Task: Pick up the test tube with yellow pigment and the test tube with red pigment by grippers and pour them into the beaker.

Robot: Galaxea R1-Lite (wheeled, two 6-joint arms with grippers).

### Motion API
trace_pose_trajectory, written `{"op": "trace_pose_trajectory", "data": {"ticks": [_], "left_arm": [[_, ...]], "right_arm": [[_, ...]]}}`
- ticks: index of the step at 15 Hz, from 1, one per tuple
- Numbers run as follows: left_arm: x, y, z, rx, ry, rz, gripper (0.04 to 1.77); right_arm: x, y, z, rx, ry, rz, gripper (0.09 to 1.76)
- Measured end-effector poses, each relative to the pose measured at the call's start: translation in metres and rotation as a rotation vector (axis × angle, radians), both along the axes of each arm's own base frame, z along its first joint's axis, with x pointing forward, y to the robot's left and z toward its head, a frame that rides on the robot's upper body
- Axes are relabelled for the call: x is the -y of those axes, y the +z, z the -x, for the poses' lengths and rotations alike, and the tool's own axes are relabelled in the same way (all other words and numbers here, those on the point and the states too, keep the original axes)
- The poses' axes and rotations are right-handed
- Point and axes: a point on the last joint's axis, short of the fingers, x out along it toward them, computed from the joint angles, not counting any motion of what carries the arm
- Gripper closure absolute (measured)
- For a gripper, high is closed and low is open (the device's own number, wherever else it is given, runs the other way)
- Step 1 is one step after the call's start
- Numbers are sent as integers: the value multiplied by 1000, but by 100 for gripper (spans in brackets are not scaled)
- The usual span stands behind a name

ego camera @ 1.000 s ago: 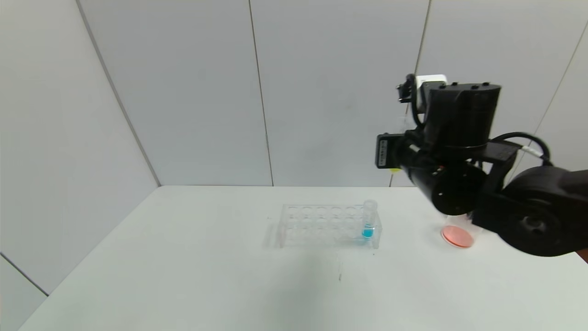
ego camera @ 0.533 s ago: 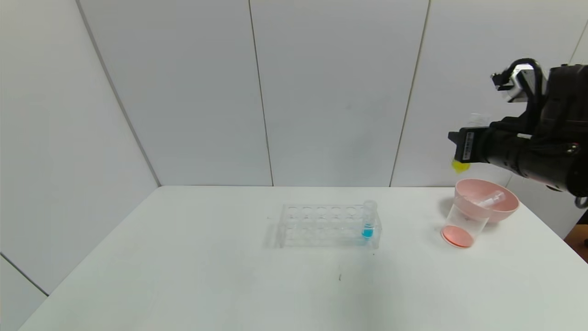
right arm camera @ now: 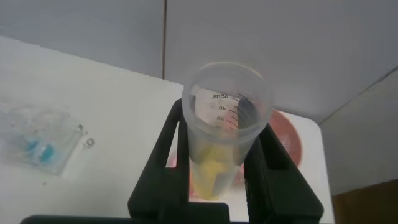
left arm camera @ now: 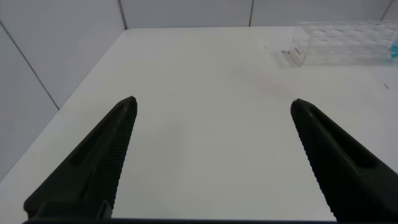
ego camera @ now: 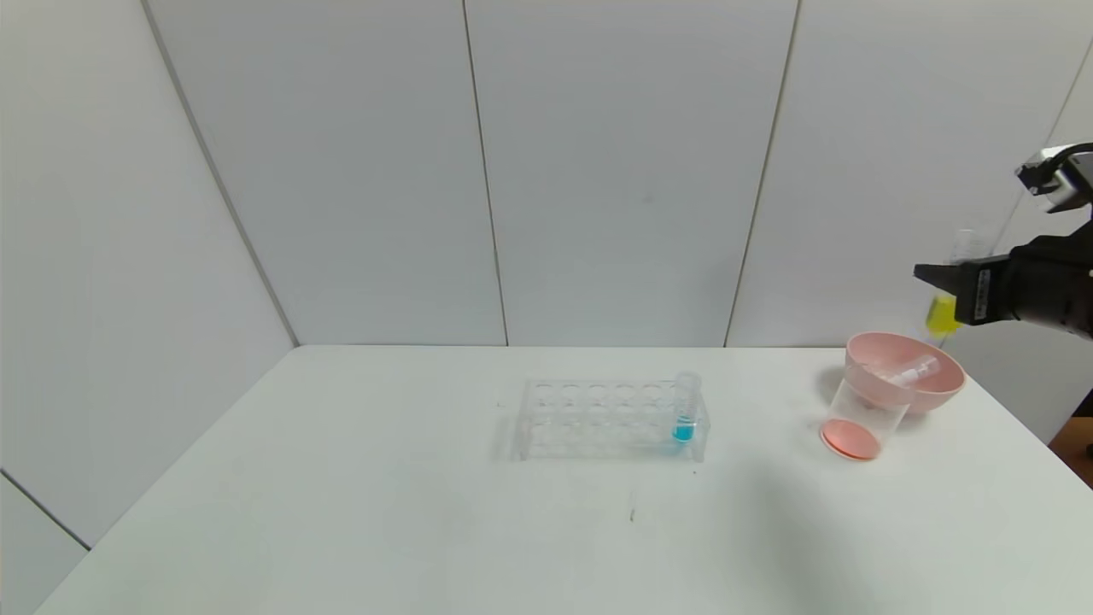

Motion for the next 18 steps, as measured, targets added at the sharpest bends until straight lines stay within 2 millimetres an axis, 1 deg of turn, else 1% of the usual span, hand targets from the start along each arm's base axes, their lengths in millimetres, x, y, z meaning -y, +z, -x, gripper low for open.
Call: {"op": "trace_pose_trajectory", "data": {"ticks": [3, 6, 10, 13, 15, 18], "left_arm": [[0, 0, 0, 0, 0, 0, 5], [0, 0, 0, 0, 0, 0, 5], [0, 0, 0, 0, 0, 0, 5], [0, 0, 0, 0, 0, 0, 5], [0, 0, 0, 0, 0, 0, 5], [0, 0, 0, 0, 0, 0, 5]], "right_arm": [[33, -10, -7, -11, 3, 150, 129], [52, -25, -16, -50, -13, 248, 129], [60, -40, -35, -37, 22, 377, 129], [59, -54, -47, -35, 138, 424, 129], [61, -61, -51, -26, 219, 464, 129], [68, -70, -53, -24, 269, 515, 129]]}}
